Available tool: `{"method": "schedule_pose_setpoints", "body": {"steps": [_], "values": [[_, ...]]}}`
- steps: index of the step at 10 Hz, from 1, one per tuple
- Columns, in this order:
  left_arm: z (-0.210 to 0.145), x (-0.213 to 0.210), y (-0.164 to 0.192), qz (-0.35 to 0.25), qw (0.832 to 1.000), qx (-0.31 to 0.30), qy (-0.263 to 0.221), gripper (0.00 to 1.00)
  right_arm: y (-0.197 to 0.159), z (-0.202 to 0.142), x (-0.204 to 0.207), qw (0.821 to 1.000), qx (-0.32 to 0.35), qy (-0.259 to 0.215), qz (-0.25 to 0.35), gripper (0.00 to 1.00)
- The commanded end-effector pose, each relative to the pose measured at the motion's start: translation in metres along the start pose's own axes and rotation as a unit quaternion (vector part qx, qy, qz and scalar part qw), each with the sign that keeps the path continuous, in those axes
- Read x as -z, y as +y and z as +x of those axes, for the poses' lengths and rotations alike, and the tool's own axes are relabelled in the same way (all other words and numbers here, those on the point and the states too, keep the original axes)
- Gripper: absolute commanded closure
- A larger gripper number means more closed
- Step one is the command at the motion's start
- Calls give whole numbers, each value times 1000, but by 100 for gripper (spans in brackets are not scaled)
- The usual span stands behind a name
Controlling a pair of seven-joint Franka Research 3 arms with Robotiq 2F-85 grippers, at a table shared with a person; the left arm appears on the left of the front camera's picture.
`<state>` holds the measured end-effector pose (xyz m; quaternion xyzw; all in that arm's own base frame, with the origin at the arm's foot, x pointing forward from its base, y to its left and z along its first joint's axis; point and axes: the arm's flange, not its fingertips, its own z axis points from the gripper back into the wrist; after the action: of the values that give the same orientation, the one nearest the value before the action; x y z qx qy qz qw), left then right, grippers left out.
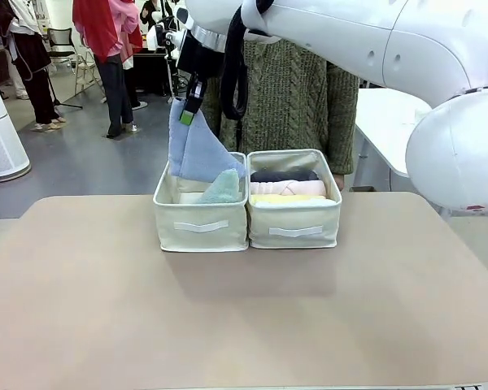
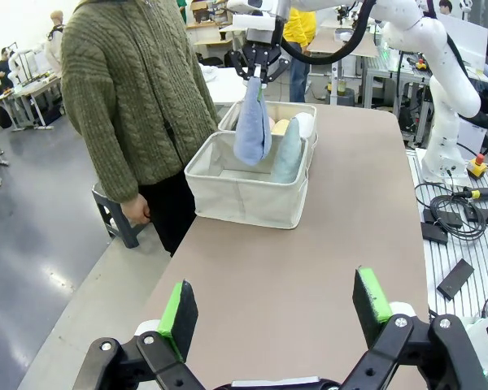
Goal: Sort the towels based on their folding style.
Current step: Pick up another triangle-folded towel from the table and place it in the left Fabric basket.
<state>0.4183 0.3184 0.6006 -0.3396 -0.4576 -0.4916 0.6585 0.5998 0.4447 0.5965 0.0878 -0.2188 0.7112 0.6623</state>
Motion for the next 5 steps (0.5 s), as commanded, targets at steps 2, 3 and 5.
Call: {"method": "schedule_pose_setpoints", "body": {"steps": [2,3,5], "values": [[0,0,-3,1,1000,-3,7,0,-8,9,-10,999,9,-9,-41,84],[0,0,-3,1,1000,-3,7,0,-12,6,-6,999,17,-6,-33,84],[0,0,-3,1,1000,-3,7,0,-22,-1,6,999,28,-5,-16,84]]}}
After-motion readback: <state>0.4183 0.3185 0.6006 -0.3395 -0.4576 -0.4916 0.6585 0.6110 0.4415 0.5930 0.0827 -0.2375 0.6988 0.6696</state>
